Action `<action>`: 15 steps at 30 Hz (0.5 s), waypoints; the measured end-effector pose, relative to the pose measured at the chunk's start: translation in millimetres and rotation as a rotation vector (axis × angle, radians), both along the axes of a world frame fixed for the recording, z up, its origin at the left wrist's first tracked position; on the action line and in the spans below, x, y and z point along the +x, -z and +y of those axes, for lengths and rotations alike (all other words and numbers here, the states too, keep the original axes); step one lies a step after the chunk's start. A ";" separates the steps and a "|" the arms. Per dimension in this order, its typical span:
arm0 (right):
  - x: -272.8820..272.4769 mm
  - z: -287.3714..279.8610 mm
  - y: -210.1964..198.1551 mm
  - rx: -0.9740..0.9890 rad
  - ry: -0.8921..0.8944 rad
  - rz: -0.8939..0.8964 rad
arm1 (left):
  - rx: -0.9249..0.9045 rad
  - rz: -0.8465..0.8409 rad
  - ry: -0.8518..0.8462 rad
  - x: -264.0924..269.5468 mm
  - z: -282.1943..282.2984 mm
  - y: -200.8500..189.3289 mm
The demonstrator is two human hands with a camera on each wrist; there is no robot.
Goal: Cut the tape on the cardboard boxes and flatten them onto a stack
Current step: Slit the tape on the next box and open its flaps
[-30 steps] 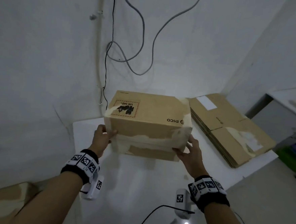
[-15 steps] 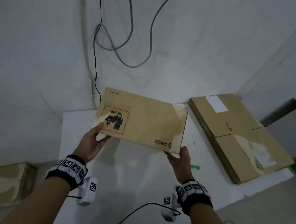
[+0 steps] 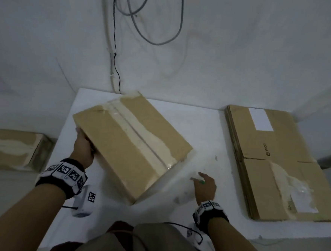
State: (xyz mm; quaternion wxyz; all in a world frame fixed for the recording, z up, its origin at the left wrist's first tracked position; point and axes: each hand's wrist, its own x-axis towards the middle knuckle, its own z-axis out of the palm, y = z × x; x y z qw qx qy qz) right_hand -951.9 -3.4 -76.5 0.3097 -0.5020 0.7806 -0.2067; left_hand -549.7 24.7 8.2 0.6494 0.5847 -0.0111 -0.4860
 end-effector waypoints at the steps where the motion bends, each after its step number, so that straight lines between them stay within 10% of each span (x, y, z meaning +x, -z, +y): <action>1: -12.6 -3.5 10.6 0.023 -0.066 0.058 | -0.015 0.006 -0.031 -3.4 -1.5 1.9; 9: -31.9 -10.1 0.5 0.121 -0.206 0.146 | 0.124 -0.676 -0.072 -23.9 -3.7 1.3; 15: 2.5 -45.5 -51.8 -0.270 -0.207 -0.135 | 0.242 -1.201 0.092 -37.1 -4.7 -7.2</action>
